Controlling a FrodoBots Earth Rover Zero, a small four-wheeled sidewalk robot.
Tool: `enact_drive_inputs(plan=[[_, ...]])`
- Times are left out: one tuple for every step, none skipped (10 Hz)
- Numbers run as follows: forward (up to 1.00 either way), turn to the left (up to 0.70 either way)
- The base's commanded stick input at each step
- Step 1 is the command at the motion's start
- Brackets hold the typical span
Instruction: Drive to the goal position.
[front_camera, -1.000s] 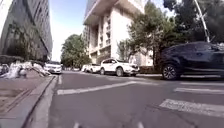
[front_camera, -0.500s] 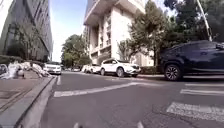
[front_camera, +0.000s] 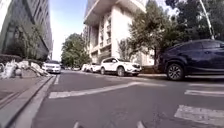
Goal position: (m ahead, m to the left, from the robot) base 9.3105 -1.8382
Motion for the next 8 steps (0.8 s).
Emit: enact_drive_inputs(plan=[[0.70, 0.00], [0.70, 0.00], [0.70, 0.00], [0.70, 0.00], [0.70, 0.00], [0.70, 0.00], [0.70, 0.00], [0.70, 0.00]])
